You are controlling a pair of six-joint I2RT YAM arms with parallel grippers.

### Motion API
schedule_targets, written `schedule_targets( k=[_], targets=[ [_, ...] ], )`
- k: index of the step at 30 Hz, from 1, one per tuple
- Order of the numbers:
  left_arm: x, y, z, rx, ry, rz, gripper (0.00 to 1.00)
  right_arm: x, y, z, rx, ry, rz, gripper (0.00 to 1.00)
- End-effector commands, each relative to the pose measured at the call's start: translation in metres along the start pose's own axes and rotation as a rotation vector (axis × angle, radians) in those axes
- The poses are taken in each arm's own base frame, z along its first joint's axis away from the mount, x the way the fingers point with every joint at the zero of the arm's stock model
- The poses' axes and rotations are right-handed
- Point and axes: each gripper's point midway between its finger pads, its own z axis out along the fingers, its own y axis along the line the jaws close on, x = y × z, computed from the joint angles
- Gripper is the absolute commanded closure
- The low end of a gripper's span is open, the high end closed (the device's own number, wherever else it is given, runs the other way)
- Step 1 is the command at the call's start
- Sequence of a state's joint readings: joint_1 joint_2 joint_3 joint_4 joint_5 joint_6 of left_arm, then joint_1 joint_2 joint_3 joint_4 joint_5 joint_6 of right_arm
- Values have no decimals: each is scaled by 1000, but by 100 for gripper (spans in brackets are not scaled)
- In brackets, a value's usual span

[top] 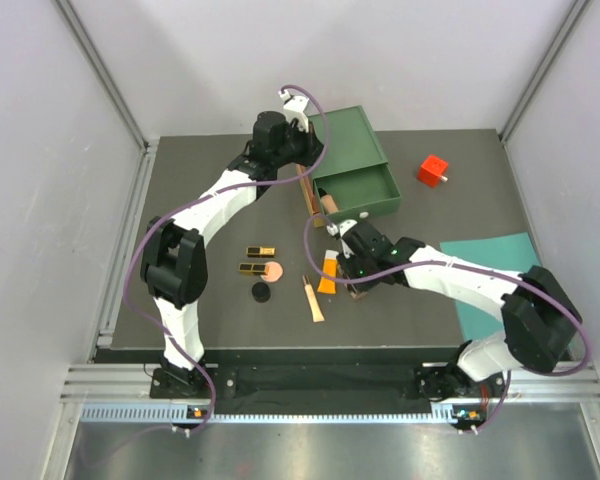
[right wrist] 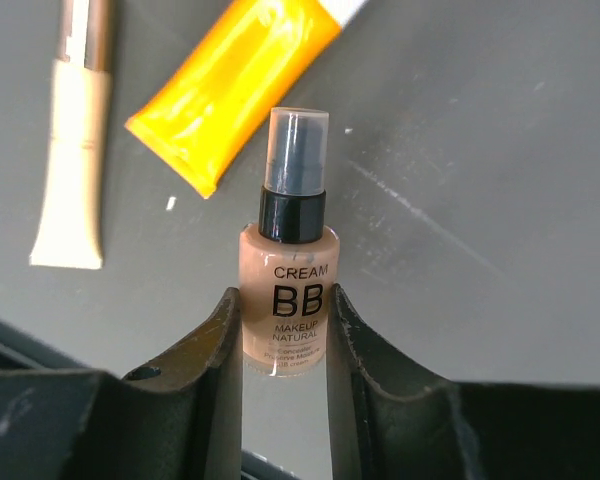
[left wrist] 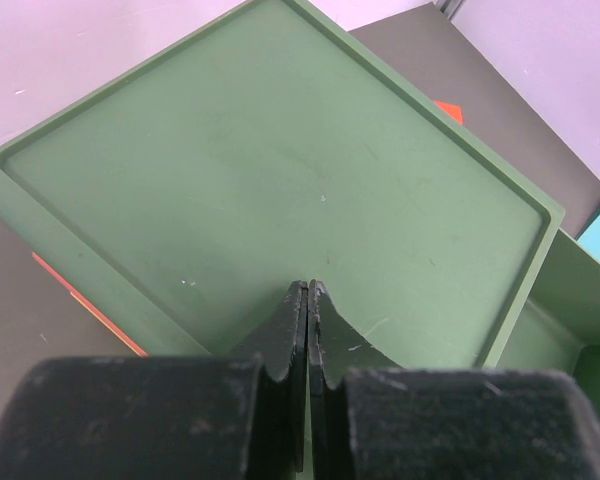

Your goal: Organize the makeup

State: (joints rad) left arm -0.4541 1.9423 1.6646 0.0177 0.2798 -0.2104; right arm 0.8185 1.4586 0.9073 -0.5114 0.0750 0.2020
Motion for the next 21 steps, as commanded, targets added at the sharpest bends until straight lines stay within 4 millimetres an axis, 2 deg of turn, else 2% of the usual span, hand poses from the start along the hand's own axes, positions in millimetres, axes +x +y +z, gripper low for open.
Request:
schedule_targets(
  k=[1, 6, 13, 16, 21],
  targets=[
    [101, 25, 2, -67, 291, -72, 100, -55, 13, -48, -47, -182, -58, 100],
    [100, 25, 3, -68, 291, -70, 100, -82, 26, -86, -119, -292, -130, 100],
    [103, 26, 3, -71, 298, -69, 100, -139, 32, -146, -140, -479, -189, 99],
    [103, 25, 3, -67, 297, -67, 100, -155, 32, -157, -128, -514, -236, 98],
    [102, 26, 2, -68, 295, -65, 100, -176, 24, -164, -61, -549, -298, 97]
  ],
)
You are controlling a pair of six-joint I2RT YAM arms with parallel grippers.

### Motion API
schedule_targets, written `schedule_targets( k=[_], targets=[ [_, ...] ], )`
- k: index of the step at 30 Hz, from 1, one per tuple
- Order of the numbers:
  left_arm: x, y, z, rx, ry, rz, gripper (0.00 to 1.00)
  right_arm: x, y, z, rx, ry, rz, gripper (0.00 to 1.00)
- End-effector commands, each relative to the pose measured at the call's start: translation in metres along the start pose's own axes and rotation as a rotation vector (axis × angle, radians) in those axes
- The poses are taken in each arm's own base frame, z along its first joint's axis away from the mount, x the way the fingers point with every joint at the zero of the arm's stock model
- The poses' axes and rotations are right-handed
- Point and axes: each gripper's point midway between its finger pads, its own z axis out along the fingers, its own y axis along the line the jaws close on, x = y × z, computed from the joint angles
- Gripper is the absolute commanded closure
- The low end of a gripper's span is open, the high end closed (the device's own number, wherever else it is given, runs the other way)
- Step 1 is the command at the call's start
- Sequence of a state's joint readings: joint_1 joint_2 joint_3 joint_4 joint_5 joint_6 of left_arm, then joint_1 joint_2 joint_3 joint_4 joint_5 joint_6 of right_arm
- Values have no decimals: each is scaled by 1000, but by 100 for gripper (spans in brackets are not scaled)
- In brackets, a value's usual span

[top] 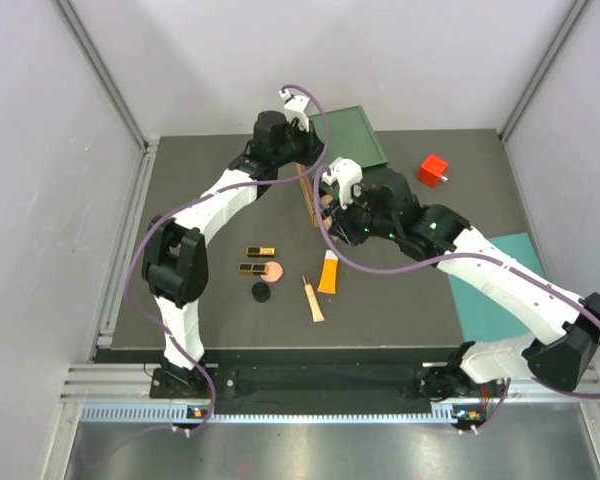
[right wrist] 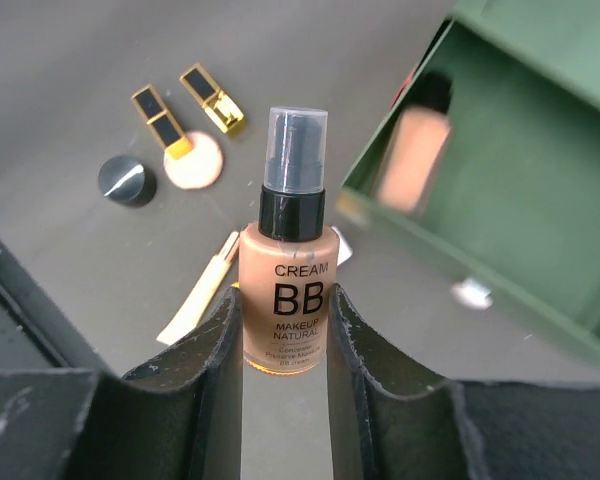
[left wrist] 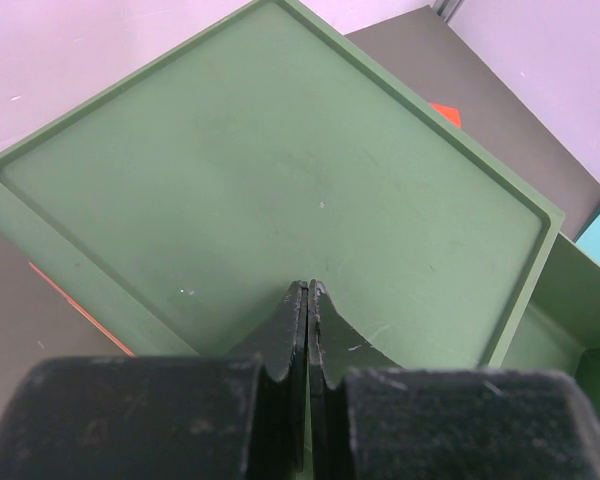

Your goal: Organize the makeup

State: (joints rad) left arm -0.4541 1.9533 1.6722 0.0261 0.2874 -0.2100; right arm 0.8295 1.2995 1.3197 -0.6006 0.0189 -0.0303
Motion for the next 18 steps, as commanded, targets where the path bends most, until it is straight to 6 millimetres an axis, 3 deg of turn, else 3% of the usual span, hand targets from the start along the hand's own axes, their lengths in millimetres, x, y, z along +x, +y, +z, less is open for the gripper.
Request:
schedule_targets(
  k=[1, 9, 18],
  targets=[
    [101, 27, -2, -79, 298, -67, 100, -33, -8, -5, 37, -65, -108, 96],
    [99, 27, -3, -82, 294, -56, 100, -45, -46, -1, 217, -53, -198, 95],
    [99, 26, -4, -78, 298, -59, 100, -66, -72, -1, 290, -95, -198, 95]
  ],
)
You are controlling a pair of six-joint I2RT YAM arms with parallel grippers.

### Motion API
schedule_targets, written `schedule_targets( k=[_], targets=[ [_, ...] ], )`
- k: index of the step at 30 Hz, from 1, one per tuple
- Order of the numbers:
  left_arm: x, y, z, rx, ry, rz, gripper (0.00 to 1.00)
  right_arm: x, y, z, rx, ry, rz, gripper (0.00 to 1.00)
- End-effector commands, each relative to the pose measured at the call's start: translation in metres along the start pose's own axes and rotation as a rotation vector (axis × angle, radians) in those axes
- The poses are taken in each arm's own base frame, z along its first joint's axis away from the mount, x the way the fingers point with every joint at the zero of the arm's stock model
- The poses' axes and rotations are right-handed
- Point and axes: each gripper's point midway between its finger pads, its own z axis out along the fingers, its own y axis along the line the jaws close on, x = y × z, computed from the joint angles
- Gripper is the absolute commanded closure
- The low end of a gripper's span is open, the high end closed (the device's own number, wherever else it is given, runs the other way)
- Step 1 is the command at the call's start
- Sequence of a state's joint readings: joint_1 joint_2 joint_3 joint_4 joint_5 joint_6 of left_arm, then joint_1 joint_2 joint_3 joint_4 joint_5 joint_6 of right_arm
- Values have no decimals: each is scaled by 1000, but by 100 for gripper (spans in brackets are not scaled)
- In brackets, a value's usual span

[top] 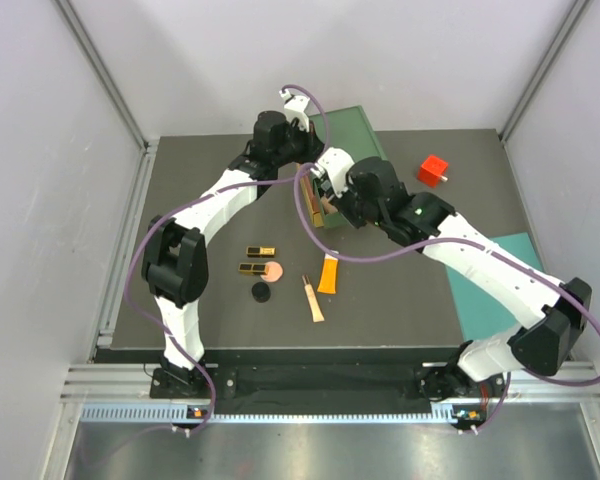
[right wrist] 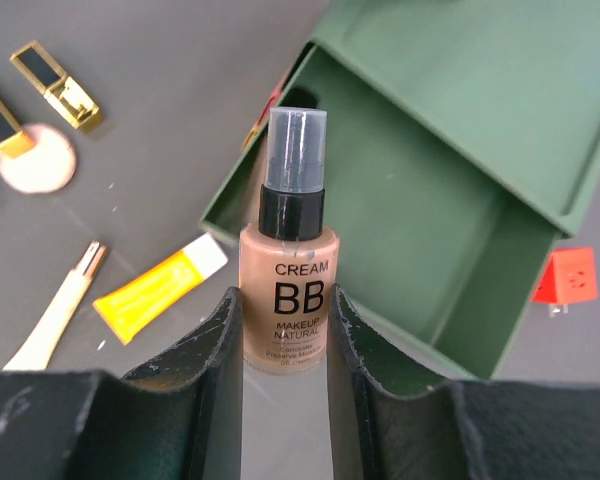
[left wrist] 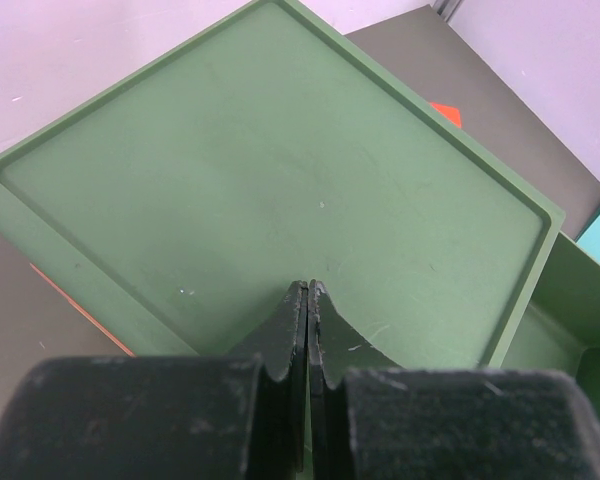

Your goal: Organize the makeup

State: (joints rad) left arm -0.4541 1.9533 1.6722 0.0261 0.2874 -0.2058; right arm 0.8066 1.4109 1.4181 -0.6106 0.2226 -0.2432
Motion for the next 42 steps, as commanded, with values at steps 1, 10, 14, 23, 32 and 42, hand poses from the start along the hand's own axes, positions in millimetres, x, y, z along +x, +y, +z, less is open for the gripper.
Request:
schedule_targets(
  k=[1, 10, 14, 23, 32, 42],
  targets=[
    [100, 25, -4, -77, 300, -64, 100, -48, -35, -12, 90, -138, 22, 95],
    [101, 25, -4, -76, 301, -64, 100, -40, -52, 1, 146, -99, -18, 94],
    [100, 25, -5, -78, 301, -63, 100, -27, -57, 14, 182, -42, -62, 93],
    [99, 27, -5, -85, 297, -56, 100, -8, -58, 30, 227, 1, -66, 84],
    [98, 28, -4, -90, 298, -53, 100, -16, -63, 31, 247, -7, -69, 28],
    [96, 29, -4, -93, 296, -48, 100, -57, -67, -6, 226, -169, 96, 21]
  ],
)
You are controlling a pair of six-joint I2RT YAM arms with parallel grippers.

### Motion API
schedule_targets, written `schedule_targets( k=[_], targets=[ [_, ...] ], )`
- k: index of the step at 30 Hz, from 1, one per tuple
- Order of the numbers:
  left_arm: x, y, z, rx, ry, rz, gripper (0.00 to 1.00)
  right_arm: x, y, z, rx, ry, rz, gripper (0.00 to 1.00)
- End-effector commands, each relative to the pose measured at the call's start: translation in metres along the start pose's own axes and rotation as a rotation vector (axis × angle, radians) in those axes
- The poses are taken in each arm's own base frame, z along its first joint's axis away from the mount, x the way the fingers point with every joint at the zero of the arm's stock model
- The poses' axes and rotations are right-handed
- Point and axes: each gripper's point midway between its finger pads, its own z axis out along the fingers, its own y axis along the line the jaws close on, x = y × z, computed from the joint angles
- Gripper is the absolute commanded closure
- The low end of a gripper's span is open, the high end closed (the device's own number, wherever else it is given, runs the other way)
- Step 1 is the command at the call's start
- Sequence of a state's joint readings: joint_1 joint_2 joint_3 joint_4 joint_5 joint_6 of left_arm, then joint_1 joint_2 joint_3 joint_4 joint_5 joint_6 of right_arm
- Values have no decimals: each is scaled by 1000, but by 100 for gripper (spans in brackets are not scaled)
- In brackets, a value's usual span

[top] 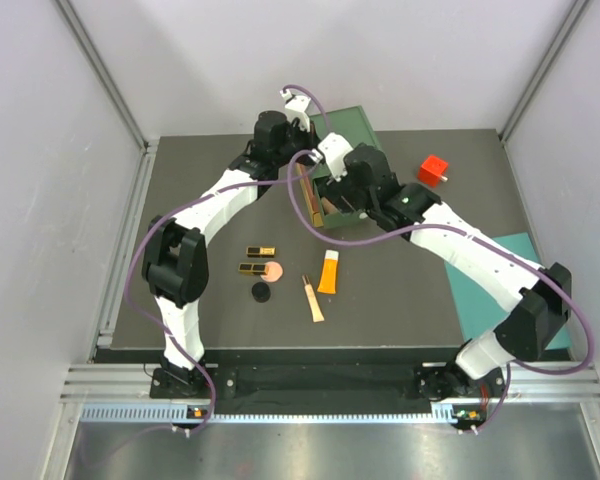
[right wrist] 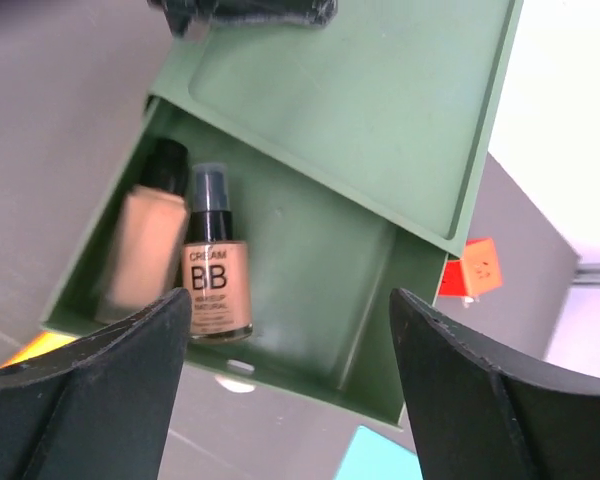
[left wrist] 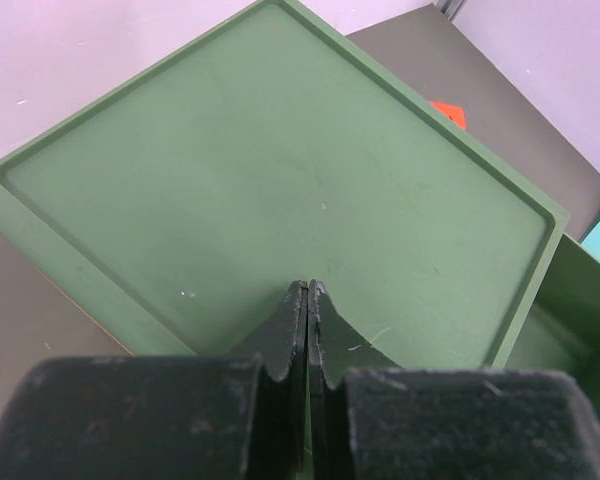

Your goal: Organize the makeup

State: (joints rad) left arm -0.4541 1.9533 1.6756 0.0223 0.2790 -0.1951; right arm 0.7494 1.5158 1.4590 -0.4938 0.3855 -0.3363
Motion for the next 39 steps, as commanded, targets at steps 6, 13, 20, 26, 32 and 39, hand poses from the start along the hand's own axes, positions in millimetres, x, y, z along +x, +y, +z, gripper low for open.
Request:
schedule_targets(
  k=[6, 13, 20, 26, 32, 39],
  targets=[
    [96, 27, -2, -90, 299, -55, 100, -45, 22, -56, -226, -201, 370, 25],
    [98, 27, -2, -89, 305, -64, 100, 7, 85, -61, -438, -60, 415, 33],
    [102, 27, -2, -92, 315, -65, 100, 38, 140, -57, -581, 48, 400, 33],
    [105, 29, -3, -93, 324, -64, 100, 66, 189, -39, -724, 209, 356, 43],
    [106, 29, -3, -95, 328, -64, 100, 80, 215, -17, -812, 340, 290, 61],
    [108, 31, -5, -102, 336, -54, 100, 88, 239, 2, -886, 398, 269, 66]
  ],
)
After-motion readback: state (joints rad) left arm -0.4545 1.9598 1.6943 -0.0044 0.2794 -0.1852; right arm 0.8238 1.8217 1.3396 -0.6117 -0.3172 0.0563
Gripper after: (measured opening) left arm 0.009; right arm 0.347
